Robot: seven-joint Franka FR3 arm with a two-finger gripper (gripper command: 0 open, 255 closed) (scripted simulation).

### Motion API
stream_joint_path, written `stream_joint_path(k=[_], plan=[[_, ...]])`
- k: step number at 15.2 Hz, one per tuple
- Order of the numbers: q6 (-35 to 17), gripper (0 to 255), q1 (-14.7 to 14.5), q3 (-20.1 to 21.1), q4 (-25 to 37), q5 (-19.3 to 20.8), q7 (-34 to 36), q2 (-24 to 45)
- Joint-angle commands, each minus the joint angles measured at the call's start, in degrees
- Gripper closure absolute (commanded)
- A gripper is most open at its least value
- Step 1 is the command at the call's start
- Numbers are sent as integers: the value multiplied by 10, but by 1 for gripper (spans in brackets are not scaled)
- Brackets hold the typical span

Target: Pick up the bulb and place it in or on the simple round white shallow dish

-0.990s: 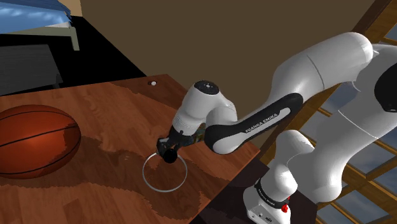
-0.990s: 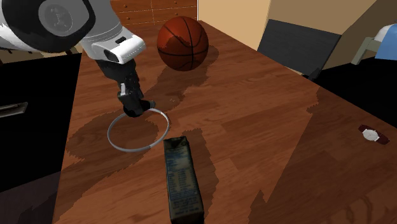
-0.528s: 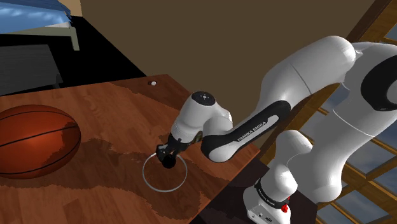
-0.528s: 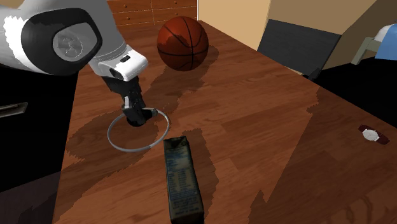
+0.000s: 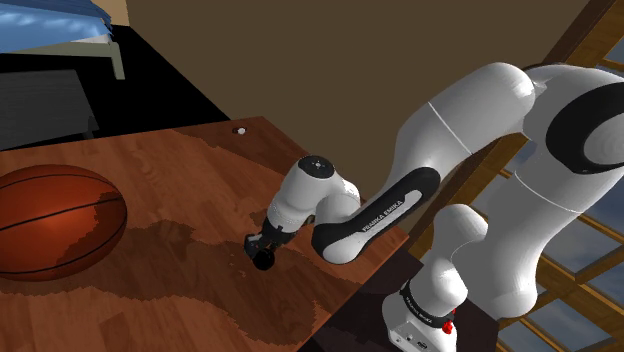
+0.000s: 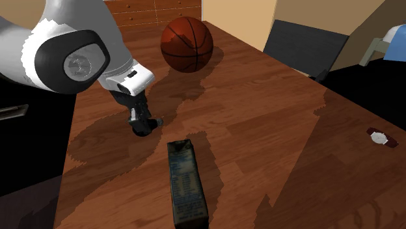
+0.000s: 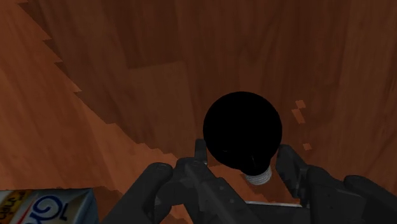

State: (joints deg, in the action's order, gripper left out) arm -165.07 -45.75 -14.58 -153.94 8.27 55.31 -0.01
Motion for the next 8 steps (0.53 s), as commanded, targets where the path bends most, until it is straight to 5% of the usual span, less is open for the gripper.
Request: stream_joint_path(k=[1, 5, 6, 8], plan=[[-1, 255, -2, 2, -1, -1, 0, 2], [-1, 255, -2, 1, -1, -1, 0, 2], [-1, 0, -2, 1, -2, 0, -1, 2], [-1, 0, -2, 1, -2, 0, 1, 2]])
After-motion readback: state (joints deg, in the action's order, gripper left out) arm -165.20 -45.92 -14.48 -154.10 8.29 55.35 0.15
